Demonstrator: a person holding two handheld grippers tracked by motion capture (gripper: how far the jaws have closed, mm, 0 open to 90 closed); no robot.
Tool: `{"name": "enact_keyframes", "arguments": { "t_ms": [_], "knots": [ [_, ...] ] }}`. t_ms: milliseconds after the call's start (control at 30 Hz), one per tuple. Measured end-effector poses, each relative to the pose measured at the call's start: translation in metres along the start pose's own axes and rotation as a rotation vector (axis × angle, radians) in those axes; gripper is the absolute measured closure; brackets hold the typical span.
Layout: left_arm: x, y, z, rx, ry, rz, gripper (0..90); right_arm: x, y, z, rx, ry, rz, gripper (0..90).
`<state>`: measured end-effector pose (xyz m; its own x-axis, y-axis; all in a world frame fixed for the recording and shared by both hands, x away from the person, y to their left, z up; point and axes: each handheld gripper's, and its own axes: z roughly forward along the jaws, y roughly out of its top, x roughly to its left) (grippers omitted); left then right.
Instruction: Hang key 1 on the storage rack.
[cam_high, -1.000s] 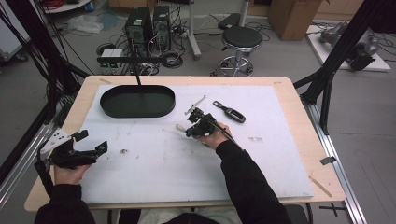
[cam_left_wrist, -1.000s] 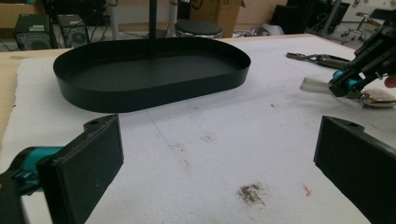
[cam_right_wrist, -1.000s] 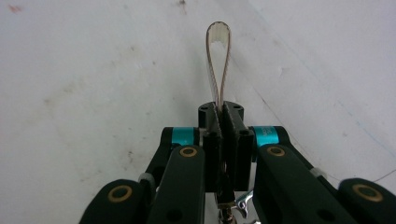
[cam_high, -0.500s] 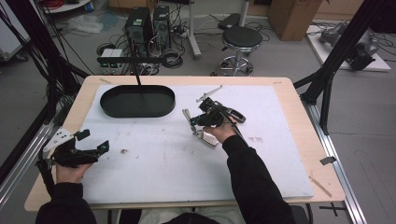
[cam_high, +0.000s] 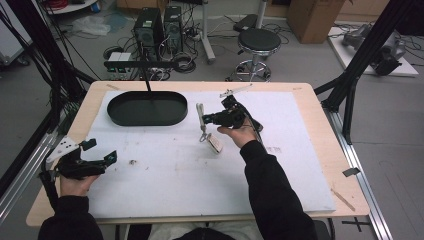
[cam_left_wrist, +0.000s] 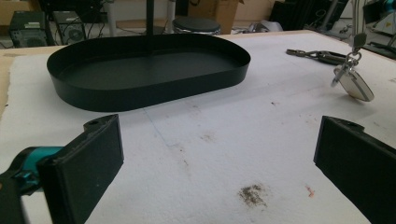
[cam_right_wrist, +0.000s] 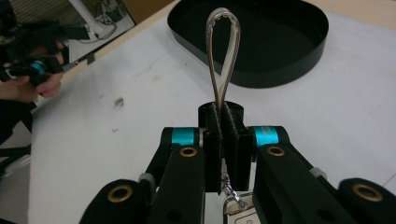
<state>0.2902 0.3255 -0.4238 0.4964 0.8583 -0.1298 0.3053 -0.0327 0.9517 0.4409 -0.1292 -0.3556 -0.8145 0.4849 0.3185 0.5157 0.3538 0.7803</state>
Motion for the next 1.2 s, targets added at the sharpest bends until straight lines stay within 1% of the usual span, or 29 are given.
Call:
{"name": "enact_keyframes", "arguments": {
  "t_ms": [133, 233, 267, 400, 467, 500, 700, 767, 867, 1100, 1133, 1200],
  "knots": [
    [0.000, 0.000, 0.000, 0.002, 0.000, 0.002, 1.9, 0.002, 0.006, -0.005, -0.031, 0.027, 0.006, 87.2],
    [0.000, 0.000, 0.000, 0.002, 0.000, 0.002, 1.9, 0.004, 0.011, -0.007, -0.041, 0.033, -0.001, 87.2],
    [0.000, 0.000, 0.000, 0.001, 0.000, 0.002, 1.9, 0.005, 0.014, -0.007, -0.047, 0.037, 0.002, 87.2],
    [0.000, 0.000, -0.001, 0.003, 0.000, 0.003, 1.9, 0.008, 0.025, -0.009, -0.074, 0.054, -0.010, 87.1],
    [0.000, 0.000, -0.001, 0.003, 0.000, 0.002, 1.9, 0.012, 0.034, -0.011, -0.089, 0.058, -0.015, 87.1],
    [0.000, 0.000, -0.001, 0.003, 0.000, 0.002, 1.9, 0.012, 0.034, -0.011, -0.089, 0.058, -0.015, 87.1],
    [0.000, 0.000, -0.001, 0.003, -0.001, 0.002, 1.9, 0.015, 0.047, -0.010, -0.097, 0.065, -0.030, 87.1],
    [0.000, 0.000, -0.001, 0.003, -0.001, 0.002, 1.9, 0.016, 0.051, -0.009, -0.103, 0.074, -0.022, 87.1],
    [0.000, 0.000, -0.001, 0.003, -0.001, 0.003, 1.9, 0.017, 0.056, -0.008, -0.109, 0.080, -0.023, 87.1],
    [0.000, 0.000, -0.001, 0.003, -0.002, 0.003, 1.9, 0.017, 0.068, -0.005, -0.133, 0.083, -0.015, 87.1],
    [0.000, 0.000, -0.001, 0.003, -0.001, 0.002, 1.9, 0.017, 0.070, -0.004, -0.133, 0.082, -0.007, 87.1],
    [0.000, 0.000, -0.001, 0.002, -0.002, 0.002, 1.9, 0.017, 0.074, -0.003, -0.137, 0.081, -0.011, 87.1]
  ]
}}
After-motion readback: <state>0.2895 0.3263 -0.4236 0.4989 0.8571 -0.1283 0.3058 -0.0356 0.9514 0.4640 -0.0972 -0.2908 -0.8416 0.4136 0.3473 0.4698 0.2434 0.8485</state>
